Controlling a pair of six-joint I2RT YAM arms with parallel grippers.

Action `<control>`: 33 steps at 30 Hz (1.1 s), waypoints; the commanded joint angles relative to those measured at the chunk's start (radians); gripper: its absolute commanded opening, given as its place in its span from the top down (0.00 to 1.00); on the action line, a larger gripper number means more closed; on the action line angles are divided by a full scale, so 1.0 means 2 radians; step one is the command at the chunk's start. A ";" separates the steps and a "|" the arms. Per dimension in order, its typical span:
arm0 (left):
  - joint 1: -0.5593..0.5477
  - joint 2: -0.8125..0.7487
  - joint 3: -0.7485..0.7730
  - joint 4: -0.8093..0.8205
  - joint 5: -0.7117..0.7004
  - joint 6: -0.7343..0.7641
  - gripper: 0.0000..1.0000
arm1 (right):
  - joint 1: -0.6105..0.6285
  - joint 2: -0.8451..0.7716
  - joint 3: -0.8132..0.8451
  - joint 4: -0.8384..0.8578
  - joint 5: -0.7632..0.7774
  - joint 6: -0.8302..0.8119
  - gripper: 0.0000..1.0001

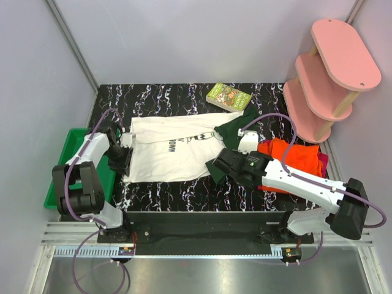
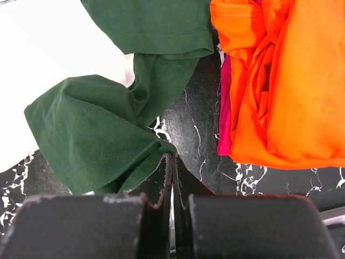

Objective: Fold and stack the t-shirts
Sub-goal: Fold the tshirt

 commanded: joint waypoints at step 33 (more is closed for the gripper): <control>0.005 0.052 -0.011 0.028 -0.067 0.001 0.94 | 0.004 0.021 0.001 0.076 0.017 -0.047 1.00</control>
